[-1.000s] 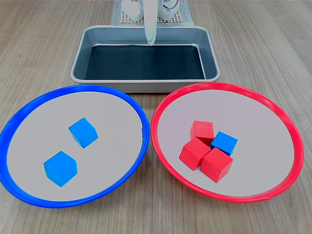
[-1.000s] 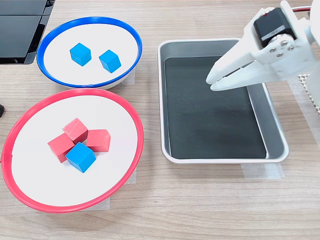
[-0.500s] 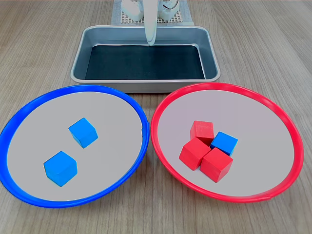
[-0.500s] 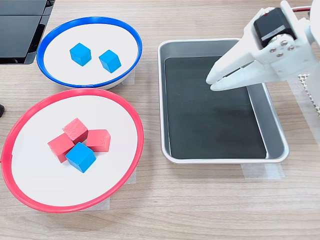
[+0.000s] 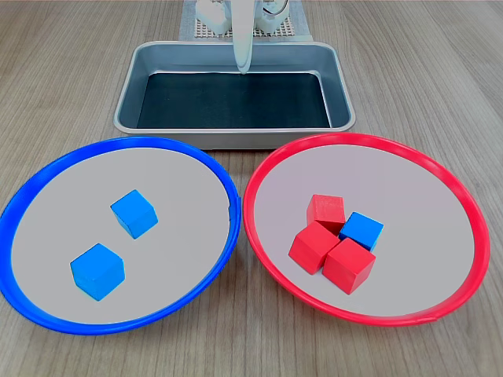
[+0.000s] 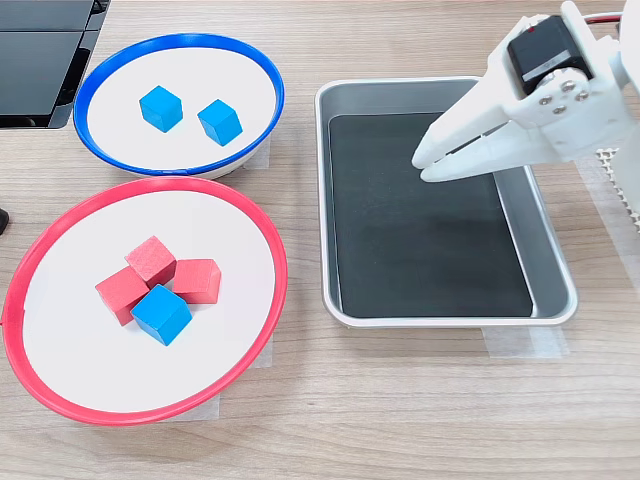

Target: Relocate any blue block in the red dish to the blue dish, correcting any misplacements.

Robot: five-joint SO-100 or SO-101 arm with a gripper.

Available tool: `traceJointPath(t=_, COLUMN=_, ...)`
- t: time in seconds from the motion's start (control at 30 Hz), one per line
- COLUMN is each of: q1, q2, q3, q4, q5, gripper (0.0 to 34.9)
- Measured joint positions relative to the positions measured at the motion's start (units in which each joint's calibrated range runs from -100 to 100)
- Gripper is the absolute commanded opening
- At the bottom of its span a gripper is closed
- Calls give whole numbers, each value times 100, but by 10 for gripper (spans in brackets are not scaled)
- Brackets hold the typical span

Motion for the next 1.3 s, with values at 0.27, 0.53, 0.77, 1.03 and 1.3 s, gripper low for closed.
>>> traceJointPath(t=0.27, q1=0, q2=0, q3=0, q4=0, q5=0, gripper=0)
traceJointPath(t=0.53, q1=0, q2=0, q3=0, q4=0, q5=0, gripper=0)
traceJointPath(t=0.77, q1=221, q2=853, q3=-426, q4=-726, q5=542, gripper=0)
traceJointPath(t=1.03, q1=-44, q2=3282, q3=-2722, q4=-1305, q5=982, gripper=0)
traceJointPath(t=1.3, q1=-708, q2=7178, q3=-6842, q4=90, q5=1084, gripper=5)
